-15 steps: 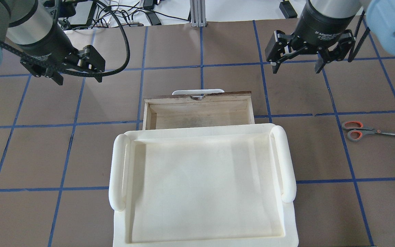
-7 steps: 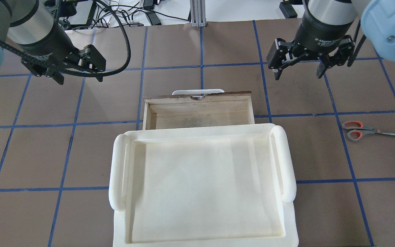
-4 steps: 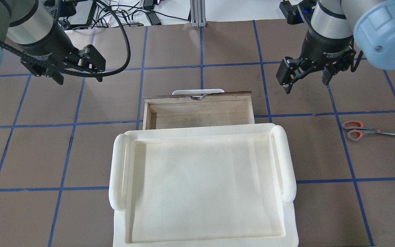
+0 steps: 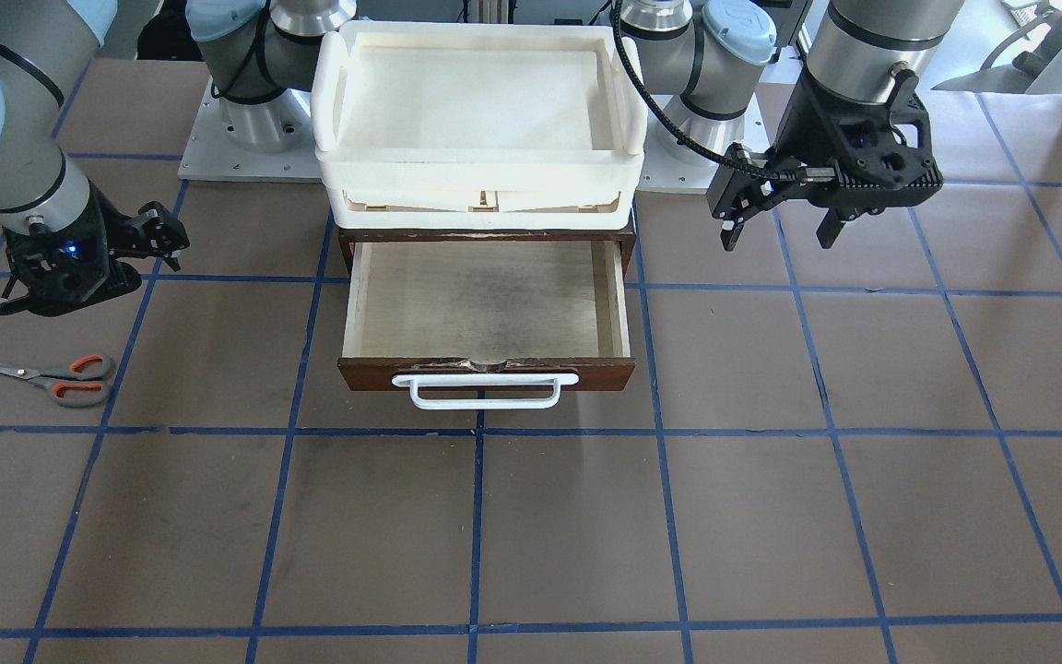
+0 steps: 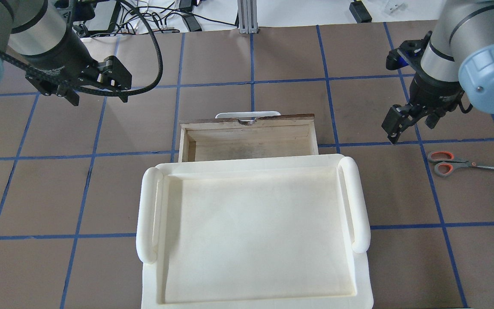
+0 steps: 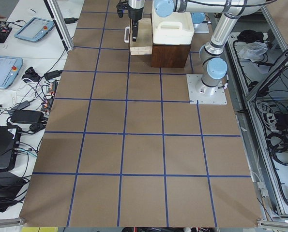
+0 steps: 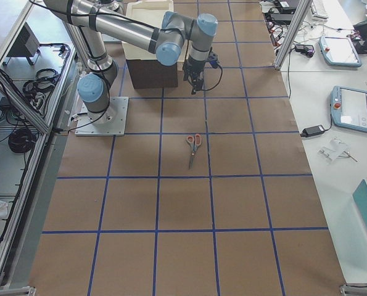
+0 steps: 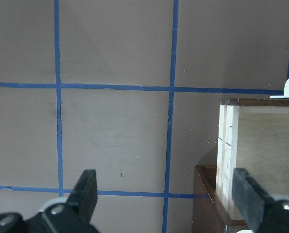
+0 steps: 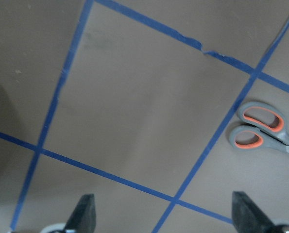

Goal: Put scissors in drawer and close it
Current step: 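Move the right gripper over the grey-and-orange scissors and grasp them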

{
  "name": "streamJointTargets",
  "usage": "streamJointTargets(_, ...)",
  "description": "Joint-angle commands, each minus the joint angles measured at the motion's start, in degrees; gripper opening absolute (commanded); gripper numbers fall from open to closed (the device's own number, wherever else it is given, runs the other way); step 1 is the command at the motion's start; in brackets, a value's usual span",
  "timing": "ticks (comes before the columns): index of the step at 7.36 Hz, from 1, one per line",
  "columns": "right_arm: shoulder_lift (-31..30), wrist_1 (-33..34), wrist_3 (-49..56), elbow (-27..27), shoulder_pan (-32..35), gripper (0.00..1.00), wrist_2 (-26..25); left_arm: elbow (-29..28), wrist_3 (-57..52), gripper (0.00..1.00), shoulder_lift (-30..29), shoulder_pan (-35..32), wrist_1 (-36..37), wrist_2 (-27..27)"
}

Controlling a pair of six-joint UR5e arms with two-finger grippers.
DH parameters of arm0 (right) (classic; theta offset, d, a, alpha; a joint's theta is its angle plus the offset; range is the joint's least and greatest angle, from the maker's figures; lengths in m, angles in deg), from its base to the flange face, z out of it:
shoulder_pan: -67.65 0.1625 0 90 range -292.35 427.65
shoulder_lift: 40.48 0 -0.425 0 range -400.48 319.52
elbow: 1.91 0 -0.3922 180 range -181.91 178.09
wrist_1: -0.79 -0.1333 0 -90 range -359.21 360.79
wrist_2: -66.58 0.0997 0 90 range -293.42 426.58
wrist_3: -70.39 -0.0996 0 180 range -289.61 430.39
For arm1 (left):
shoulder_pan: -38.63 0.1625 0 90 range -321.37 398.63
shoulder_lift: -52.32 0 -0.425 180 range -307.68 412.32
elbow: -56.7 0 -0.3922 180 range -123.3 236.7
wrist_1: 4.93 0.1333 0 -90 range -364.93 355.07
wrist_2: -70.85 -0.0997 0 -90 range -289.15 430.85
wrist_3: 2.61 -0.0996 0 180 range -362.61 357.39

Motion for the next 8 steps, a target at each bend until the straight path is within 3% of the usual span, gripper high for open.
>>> streamJointTargets(1,2.2,10.2,21.2,4.8,-6.5,1.00,-5.8,0.0,0.0,1.00,0.0,0.1,0.0,-0.1)
streamJointTargets(4,9.5,25.0,49.5,6.2,-15.7,1.00,-4.4,0.0,0.0,1.00,0.1,0.1,-0.1,-0.1)
streamJointTargets(6,12.2,27.0,72.3,6.2,-22.9,1.00,4.1,0.0,0.0,1.00,0.1,0.1,-0.1,-0.1)
streamJointTargets(8,14.1,31.6,81.3,9.2,-23.8,1.00,7.6,0.0,0.0,1.00,0.1,0.1,-0.1,-0.1)
